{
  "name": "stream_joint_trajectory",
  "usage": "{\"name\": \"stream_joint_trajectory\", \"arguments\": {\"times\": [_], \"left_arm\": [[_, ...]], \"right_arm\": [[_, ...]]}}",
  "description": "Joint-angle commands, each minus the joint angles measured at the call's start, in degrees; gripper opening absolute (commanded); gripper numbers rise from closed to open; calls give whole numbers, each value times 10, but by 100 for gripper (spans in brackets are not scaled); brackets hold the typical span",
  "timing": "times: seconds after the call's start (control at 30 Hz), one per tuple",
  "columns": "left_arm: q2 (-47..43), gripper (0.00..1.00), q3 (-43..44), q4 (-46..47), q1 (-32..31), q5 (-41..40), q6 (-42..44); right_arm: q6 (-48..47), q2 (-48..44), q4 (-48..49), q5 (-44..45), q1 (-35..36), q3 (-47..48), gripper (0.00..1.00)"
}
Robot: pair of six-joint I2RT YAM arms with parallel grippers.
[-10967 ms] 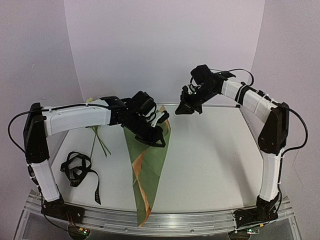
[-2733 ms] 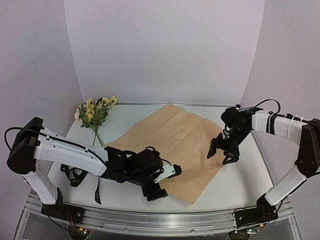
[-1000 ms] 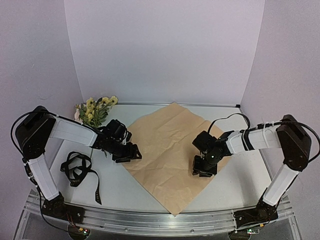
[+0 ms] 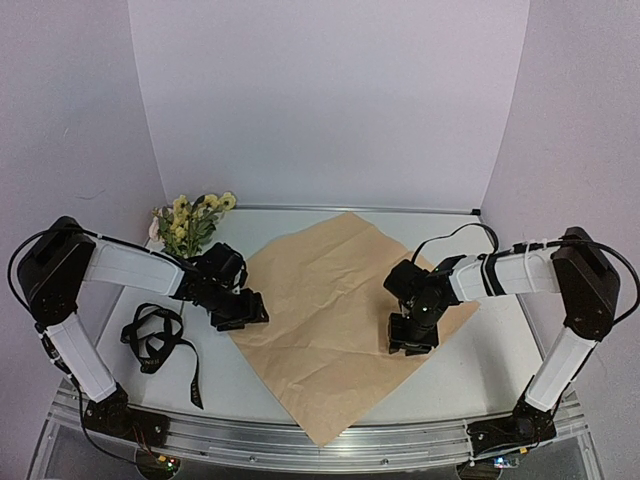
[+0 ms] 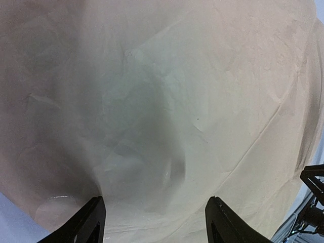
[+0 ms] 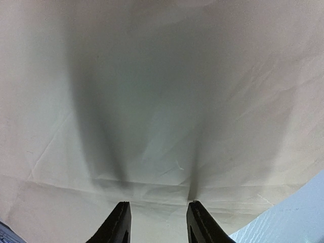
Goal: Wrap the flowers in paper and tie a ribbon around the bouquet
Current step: Adjust the flattened wrapping paper at the center of the board.
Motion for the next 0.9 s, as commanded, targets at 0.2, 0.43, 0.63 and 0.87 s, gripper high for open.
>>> {"name": "stream_joint_trajectory", "arguments": {"times": [0.2,0.43,0.63,0.87], "left_arm": [[-7,70,4,-26,0,3,-12],[12,70,8,-15,-28,4,-29],[11,70,-8,2,-38,1,-54],[9,70,2,-9,-37,-24,-57]], "right_arm": [[-12,35,-19,-7,-28,18,41],[-17,58,-19,-21,-68,33,41],[-30,59,-26,-30,-99,42,41],[-54,57,-52,-36,-107,60,41]]}}
